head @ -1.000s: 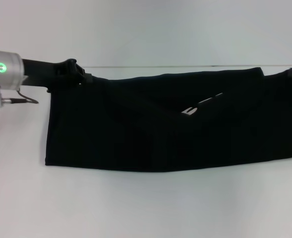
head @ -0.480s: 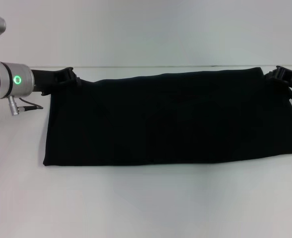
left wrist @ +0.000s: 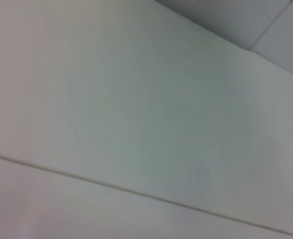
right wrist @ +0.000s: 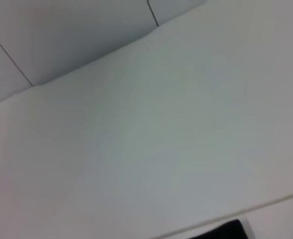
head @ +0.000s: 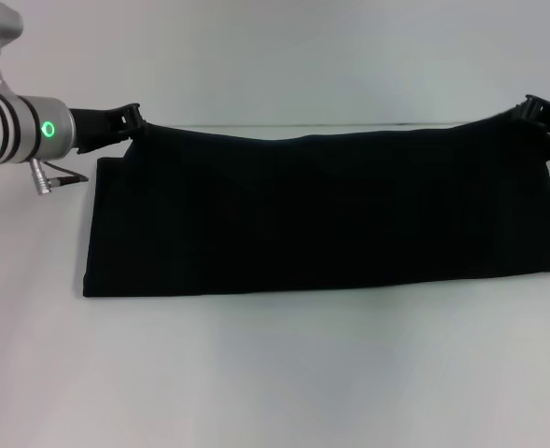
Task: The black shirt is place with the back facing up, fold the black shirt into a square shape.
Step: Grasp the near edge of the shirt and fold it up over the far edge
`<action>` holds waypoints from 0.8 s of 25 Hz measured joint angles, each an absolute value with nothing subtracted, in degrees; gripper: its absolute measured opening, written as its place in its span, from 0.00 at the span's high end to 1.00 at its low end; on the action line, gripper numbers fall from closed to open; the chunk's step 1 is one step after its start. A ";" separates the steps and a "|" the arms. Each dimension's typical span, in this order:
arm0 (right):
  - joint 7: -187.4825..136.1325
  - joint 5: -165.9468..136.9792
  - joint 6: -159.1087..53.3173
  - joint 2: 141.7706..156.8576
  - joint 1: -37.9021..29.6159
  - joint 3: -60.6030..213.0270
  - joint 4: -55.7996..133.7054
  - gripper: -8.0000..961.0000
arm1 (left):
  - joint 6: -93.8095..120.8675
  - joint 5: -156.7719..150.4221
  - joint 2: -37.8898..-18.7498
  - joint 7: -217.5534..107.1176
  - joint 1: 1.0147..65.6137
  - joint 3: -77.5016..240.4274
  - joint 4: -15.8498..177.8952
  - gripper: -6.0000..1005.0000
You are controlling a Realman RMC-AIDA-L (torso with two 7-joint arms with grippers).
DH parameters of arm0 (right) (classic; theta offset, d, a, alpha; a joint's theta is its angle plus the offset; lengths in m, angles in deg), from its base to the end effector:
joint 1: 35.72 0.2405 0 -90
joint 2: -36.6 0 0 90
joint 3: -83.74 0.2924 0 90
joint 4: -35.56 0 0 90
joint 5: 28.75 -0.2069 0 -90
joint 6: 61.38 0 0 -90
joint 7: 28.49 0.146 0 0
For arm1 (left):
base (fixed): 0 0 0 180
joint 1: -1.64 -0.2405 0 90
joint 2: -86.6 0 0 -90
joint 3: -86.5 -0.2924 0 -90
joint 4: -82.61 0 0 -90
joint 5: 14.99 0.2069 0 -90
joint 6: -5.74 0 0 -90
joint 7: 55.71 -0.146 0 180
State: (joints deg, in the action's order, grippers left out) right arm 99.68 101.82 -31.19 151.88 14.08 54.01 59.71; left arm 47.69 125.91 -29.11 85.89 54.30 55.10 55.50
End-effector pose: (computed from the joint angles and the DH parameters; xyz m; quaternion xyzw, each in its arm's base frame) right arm 0.3019 0.5035 0.0253 -0.6666 0.5626 0.2055 0.4436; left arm -0.2674 0.5028 0.0067 -0.7010 -0.5914 -0.1790 0.3562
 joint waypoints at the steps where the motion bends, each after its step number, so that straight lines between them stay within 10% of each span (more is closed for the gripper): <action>1: 99.58 101.89 -31.52 151.88 14.32 53.85 59.71 0.95 | 47.11 125.92 -29.21 86.60 54.15 54.20 55.50 0.93; 20: 99.39 102.07 -38.77 151.93 16.74 48.20 58.40 0.95 | 40.46 126.02 -30.03 87.23 53.51 50.73 55.67 0.92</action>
